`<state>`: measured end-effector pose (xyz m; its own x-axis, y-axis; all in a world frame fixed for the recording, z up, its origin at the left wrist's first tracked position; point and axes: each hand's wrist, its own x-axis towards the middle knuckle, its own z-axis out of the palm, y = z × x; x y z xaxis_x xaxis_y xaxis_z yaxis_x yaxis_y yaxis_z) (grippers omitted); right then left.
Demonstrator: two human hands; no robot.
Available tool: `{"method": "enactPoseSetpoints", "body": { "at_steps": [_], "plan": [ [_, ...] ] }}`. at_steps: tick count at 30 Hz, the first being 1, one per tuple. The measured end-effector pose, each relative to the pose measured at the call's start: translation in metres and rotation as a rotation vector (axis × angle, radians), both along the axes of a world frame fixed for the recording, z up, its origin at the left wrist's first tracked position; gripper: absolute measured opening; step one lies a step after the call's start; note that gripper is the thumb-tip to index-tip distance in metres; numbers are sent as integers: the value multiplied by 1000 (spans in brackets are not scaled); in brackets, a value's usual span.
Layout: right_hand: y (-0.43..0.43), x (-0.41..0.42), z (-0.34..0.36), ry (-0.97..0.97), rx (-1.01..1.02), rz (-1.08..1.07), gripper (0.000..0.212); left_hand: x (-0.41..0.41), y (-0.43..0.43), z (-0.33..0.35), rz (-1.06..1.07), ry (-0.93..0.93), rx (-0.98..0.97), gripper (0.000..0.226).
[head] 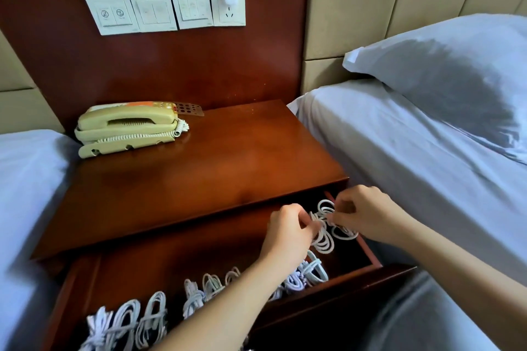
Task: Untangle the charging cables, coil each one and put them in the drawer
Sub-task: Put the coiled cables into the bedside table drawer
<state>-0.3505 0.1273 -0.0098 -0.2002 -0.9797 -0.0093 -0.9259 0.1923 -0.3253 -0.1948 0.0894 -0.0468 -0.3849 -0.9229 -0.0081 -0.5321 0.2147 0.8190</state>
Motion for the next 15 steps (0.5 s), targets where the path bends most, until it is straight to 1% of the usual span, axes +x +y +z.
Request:
{"method": "enactPoseSetpoints", "body": {
  "at_steps": [3,6,8,10,12,15],
  "plan": [
    [6,-7,-6,-109,64,-4,30,-13,7,-14,14,-124,68,24],
    [9,-7,-12,-145,111,1,29,-21,11,-21,-36,-320,27,23],
    [8,-2,-15,-102,162,34,34,-23,11,-20,-84,-422,-39,24],
    [5,3,-17,-17,204,40,35,-24,10,-15,-119,-497,-77,25],
    [1,8,-19,70,226,29,28,-24,8,-13,-125,-542,-88,28],
    [1,13,-26,130,244,31,22,-23,11,-13,-143,-596,-124,25]
  ]
}}
